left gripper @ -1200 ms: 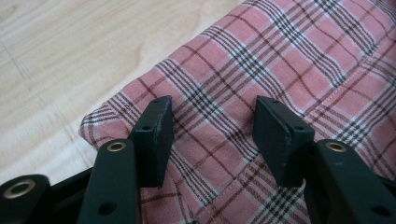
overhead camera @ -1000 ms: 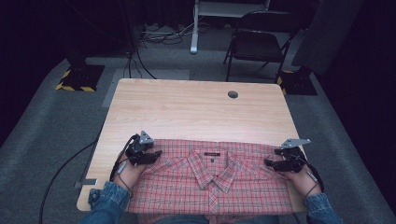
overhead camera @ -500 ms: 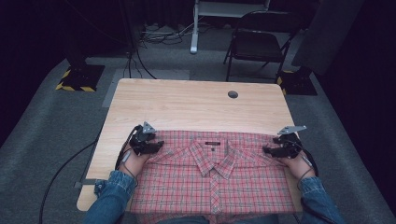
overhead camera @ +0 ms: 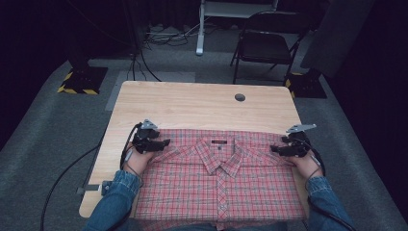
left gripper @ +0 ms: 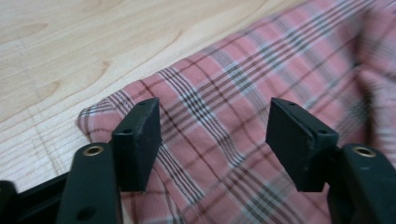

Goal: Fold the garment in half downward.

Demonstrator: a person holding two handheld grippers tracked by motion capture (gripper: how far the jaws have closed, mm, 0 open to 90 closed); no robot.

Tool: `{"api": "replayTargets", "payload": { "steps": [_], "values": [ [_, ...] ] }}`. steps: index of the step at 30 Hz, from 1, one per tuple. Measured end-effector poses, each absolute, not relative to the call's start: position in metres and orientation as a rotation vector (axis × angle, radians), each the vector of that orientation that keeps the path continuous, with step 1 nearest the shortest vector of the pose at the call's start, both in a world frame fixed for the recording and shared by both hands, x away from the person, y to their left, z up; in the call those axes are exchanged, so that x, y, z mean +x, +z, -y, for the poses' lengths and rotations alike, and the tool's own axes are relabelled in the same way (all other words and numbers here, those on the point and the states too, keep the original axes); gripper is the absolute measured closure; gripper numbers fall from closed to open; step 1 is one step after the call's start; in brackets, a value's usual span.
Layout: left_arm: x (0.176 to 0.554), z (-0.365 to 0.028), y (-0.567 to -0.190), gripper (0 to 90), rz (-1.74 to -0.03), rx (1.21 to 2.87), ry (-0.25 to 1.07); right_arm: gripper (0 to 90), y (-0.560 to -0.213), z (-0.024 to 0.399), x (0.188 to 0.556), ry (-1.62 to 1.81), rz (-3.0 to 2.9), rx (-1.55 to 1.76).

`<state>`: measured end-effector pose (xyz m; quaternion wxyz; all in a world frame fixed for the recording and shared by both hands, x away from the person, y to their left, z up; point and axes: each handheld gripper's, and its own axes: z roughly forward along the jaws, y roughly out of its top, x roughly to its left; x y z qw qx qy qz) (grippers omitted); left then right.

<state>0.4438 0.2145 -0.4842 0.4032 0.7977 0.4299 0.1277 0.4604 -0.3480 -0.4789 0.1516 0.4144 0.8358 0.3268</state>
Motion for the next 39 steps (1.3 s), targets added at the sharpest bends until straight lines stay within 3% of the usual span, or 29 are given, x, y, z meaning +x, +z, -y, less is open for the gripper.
{"api": "replayTargets", "payload": {
  "steps": [6, 12, 17, 21, 25, 30, 39],
  "values": [
    [0.408, -0.229, -0.472, 31.4, -1.007, 2.038, 0.338, 27.9, -0.457, 0.363, 0.420, 1.135, -2.366, 1.088],
    [0.379, -0.229, -0.476, 30.7, -0.930, 2.116, 0.350, 30.6, -0.468, 0.361, 0.399, 1.059, -2.464, 0.995],
    [0.378, -0.223, -0.489, 31.0, -0.893, 2.231, 0.378, 33.2, -0.481, 0.356, 0.395, 1.024, -2.517, 0.961],
    [0.384, -0.221, -0.495, 38.5, -0.930, 2.251, 0.409, 38.9, -0.490, 0.353, 0.399, 0.923, -2.526, 0.951],
    [0.392, -0.223, -0.496, 49.6, -0.951, 2.227, 0.421, 59.6, -0.488, 0.354, 0.407, 0.889, -2.490, 0.979],
    [0.399, -0.218, -0.497, 58.2, -0.938, 2.223, 0.492, 77.3, -0.489, 0.349, 0.418, 0.861, -2.454, 0.949],
    [0.430, -0.210, -0.496, 69.6, -0.961, 2.235, 0.557, 82.2, -0.487, 0.337, 0.444, 0.788, -2.412, 1.002]
  ]
}}
